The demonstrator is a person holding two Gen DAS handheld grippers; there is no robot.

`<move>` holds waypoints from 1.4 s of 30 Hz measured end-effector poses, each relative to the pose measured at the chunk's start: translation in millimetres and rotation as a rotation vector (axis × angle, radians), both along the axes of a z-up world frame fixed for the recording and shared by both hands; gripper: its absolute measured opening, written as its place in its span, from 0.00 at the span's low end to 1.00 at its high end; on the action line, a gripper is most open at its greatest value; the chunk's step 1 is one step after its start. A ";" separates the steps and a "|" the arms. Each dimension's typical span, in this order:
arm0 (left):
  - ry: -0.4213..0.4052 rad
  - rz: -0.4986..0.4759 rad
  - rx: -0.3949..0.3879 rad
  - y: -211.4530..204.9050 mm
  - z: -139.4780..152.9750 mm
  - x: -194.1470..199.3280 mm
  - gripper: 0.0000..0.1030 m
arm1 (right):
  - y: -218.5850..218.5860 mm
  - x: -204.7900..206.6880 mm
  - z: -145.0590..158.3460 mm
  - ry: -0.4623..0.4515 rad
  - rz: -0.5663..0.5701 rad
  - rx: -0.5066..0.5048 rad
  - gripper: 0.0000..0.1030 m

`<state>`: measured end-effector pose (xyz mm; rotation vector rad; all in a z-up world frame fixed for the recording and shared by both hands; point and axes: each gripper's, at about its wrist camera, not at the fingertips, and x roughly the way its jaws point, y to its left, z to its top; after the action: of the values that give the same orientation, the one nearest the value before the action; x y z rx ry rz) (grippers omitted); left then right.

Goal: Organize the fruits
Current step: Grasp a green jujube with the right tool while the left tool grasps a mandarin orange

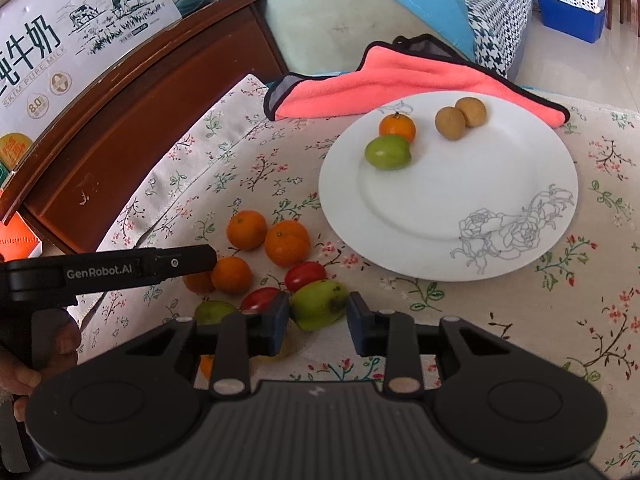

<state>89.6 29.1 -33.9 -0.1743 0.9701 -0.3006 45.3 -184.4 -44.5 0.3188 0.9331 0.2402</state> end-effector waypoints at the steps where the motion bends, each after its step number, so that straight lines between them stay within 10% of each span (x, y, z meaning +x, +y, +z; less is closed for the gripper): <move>1: 0.010 0.012 -0.014 2.8 -0.2 1.1 0.48 | -0.4 0.1 -0.1 0.001 0.001 0.002 0.31; 7: 0.026 0.083 -0.040 12.9 -0.7 5.3 0.47 | -0.4 1.1 0.9 0.004 0.001 -0.003 0.31; 33: -0.050 -0.152 0.218 -11.4 -8.5 -16.9 0.46 | -11.3 1.3 2.1 0.039 -0.028 0.027 0.29; 42: -0.056 -0.128 0.197 -6.3 -6.1 -17.6 0.29 | -11.3 1.4 2.8 0.034 -0.021 0.024 0.28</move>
<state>72.0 22.9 -40.0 0.0759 0.9506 -0.3232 46.7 -195.7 -41.7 0.3560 0.9605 0.2272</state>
